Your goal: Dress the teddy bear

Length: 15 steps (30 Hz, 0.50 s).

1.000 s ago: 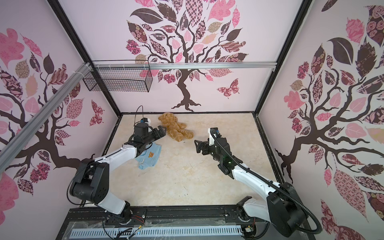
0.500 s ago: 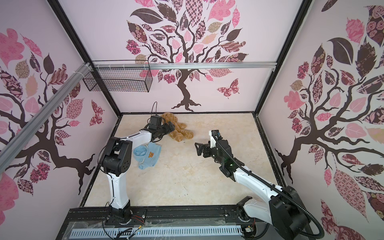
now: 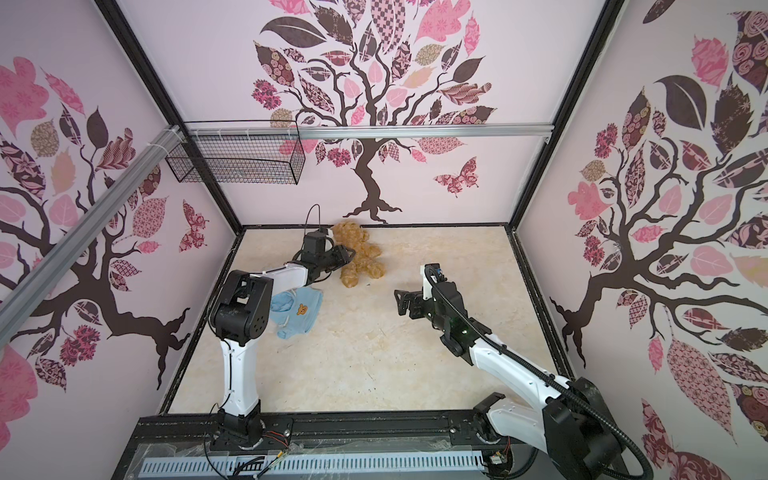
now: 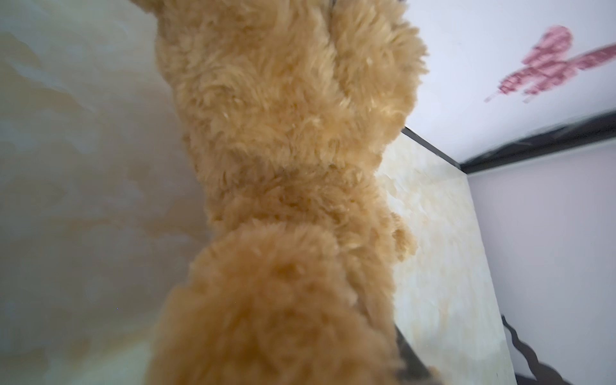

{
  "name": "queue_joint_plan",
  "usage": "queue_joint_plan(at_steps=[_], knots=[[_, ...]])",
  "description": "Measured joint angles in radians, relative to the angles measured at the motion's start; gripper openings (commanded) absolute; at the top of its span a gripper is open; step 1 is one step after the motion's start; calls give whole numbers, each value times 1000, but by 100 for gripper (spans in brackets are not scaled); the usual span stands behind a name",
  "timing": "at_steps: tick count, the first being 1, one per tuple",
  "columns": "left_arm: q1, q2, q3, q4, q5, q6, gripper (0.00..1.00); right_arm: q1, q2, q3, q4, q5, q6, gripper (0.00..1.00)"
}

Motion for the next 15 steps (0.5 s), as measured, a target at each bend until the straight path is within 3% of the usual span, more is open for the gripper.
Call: queue_joint_plan(at_steps=[4,9,15], knots=[[-4,-173,-256,300,99,-18,30,-23,-33,47,-60,-30,0,100],[-34,-353,-510,657,134,-47,28,-142,-74,71,-21,-218,87,100],[-160,-521,-673,744,92,26,26,-157,-54,70,106,-447,208,100]])
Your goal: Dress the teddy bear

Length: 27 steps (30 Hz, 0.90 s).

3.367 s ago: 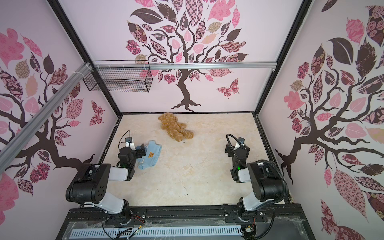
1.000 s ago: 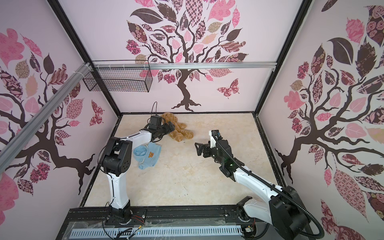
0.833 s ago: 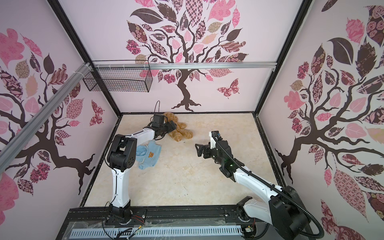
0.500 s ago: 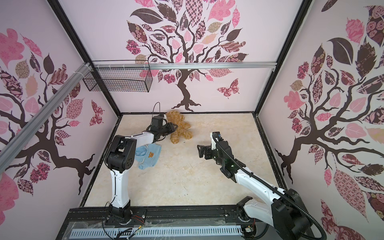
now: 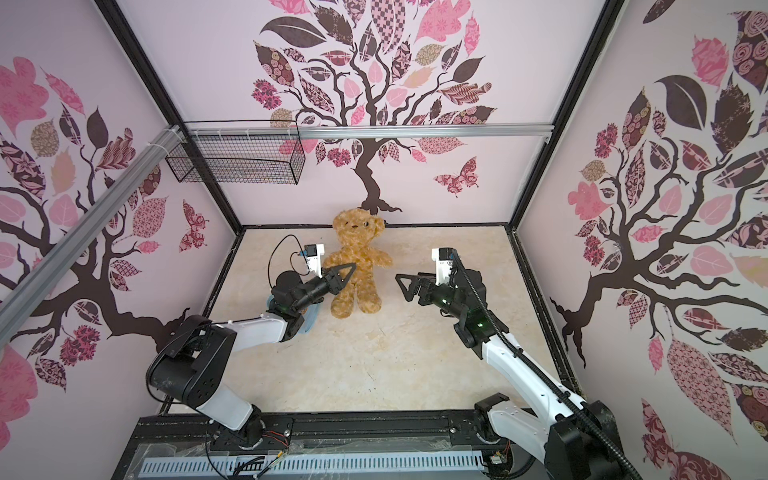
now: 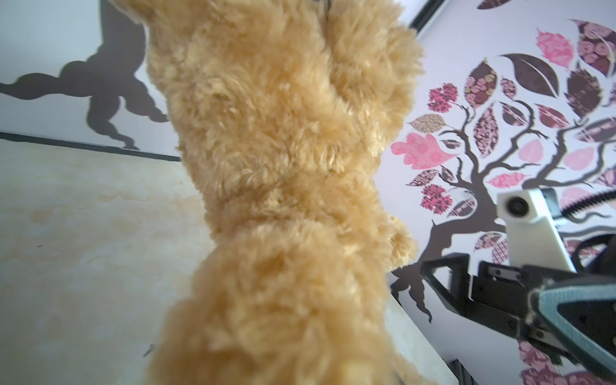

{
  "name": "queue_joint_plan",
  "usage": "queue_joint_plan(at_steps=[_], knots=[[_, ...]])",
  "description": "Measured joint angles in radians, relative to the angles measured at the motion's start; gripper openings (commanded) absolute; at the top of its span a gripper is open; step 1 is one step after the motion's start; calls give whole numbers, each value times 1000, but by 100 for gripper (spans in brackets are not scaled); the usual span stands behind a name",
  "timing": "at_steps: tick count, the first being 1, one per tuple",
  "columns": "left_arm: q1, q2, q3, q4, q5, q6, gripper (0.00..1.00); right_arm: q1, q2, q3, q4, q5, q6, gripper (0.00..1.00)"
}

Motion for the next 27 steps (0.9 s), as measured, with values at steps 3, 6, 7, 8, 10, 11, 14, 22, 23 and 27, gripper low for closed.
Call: queue_joint_plan(at_steps=[3,6,7,8,10,11,14,22,23,27], knots=[[-78,-87,-24,-16,-39,54,26,16,18,-7,71,-62,35,100],[-151,-161,-31,-39,-90,103,25,42,38,-32,152,-91,57,100],[-172,-177,-33,-43,-103,113,25,52,45,-40,175,-96,61,100],[-190,-188,-33,-44,-111,118,25,58,53,-48,203,-100,67,100],[-219,-199,-33,-45,-125,130,25,68,69,-68,269,-115,88,100],[-231,-200,-33,-47,-130,135,25,71,78,-79,309,-124,100,100],[-255,-200,-33,-68,-143,138,25,72,108,-94,402,-147,124,97],[-266,-182,-38,-48,-150,104,27,71,165,-95,594,-169,165,64],[-266,-178,-39,-41,-150,100,28,71,179,-95,613,-171,171,60],[-266,-167,-52,-18,-151,80,31,67,233,-93,665,-180,193,46]])
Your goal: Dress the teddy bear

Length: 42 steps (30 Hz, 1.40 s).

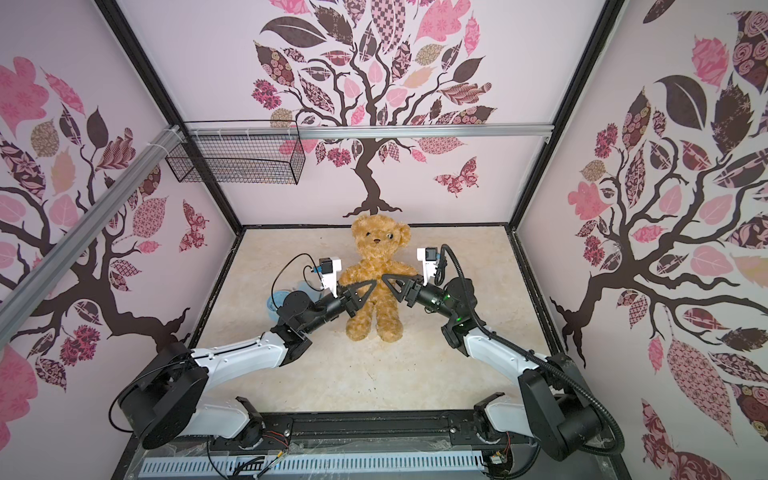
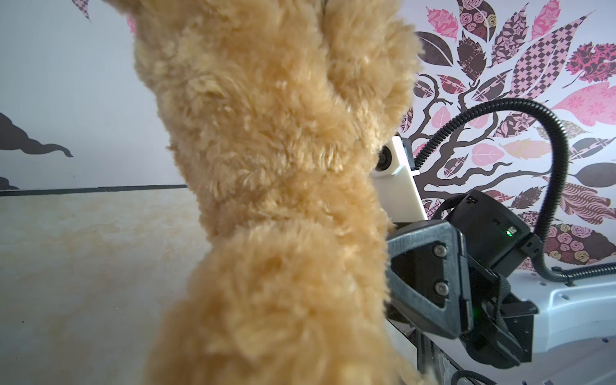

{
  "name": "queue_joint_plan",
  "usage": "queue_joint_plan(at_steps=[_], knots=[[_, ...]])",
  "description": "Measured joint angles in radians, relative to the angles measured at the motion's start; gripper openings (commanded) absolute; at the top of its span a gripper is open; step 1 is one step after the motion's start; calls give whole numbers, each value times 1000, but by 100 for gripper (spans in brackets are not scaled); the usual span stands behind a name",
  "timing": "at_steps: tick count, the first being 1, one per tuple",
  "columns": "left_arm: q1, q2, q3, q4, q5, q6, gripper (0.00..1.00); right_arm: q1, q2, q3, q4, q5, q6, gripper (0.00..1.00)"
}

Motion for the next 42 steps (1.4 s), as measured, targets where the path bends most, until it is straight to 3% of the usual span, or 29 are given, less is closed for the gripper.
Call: queue_joint_plan(at_steps=[2,7,13,19,26,31,37,42], knots=[[0,5,-5,3,0,-6,36,-1,15,0,12,-4,2,38],[-1,10,-11,-1,-4,-18,62,-2,17,0,10,-6,-23,22],[-7,-21,-53,-79,-34,-23,80,-53,5,-3,-87,-41,-73,17],[-9,-166,-135,-217,-126,-14,85,-194,-79,-14,-303,-105,-143,16],[-9,-372,-136,-534,-288,-19,87,-441,-113,-75,-539,-177,-166,15],[-9,-427,-135,-742,-380,-36,87,-473,-9,-77,-628,-169,-169,15],[-7,-481,-135,-887,-447,-51,91,-473,181,-29,-682,-137,-202,25],[29,-537,-135,-968,-502,-52,96,-489,312,23,-687,-101,-201,67]])
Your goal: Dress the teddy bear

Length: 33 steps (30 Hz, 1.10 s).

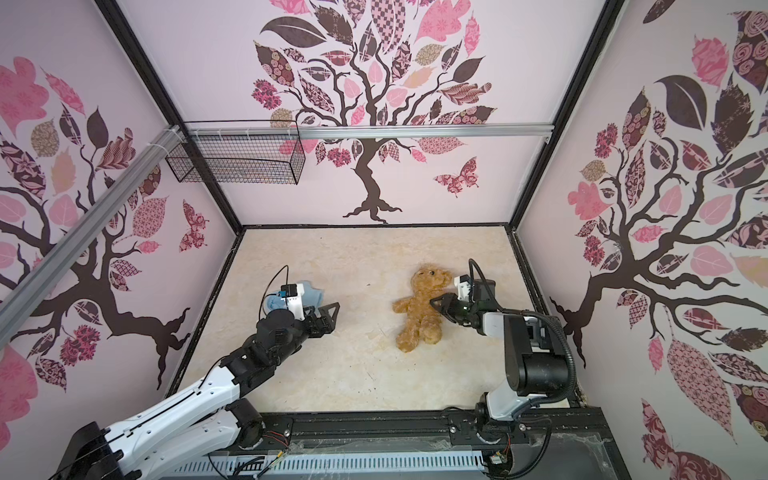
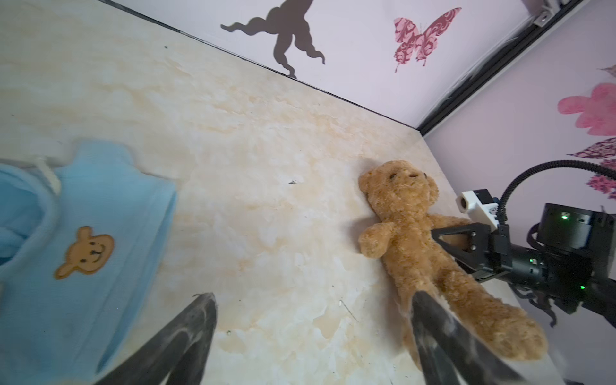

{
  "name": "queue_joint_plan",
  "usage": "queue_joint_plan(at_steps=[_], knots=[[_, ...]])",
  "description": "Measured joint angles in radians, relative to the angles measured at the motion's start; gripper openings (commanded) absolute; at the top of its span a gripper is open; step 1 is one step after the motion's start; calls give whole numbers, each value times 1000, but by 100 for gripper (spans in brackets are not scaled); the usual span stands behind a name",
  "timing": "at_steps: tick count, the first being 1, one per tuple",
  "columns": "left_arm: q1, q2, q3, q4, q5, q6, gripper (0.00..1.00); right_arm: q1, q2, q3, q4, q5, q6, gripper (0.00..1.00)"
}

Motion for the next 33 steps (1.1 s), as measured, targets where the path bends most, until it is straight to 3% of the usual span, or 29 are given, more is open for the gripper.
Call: queue_joint_plan(at_steps=[3,4,9,13,20,23,26,33], knots=[[66,-21,0,-47,-21,-7,97,-31,3,5,4,51,11,95],[89,-22,0,-64,-31,-11,97,-45,-2,4,8,73,18,99],[173,41,7,-138,-90,-14,97,-77,-109,-5,-5,190,24,100],[203,229,101,-189,-127,31,95,-75,-276,-10,-36,300,14,100],[207,603,330,-247,-169,140,75,-10,-519,-39,-81,443,-6,100],[214,740,412,-296,-186,192,64,107,-560,-39,-103,459,-25,100],[222,856,499,-344,-200,241,59,200,-565,-42,-105,444,-27,100],[249,985,628,-394,-201,309,50,220,-549,-86,-89,401,-23,100]])
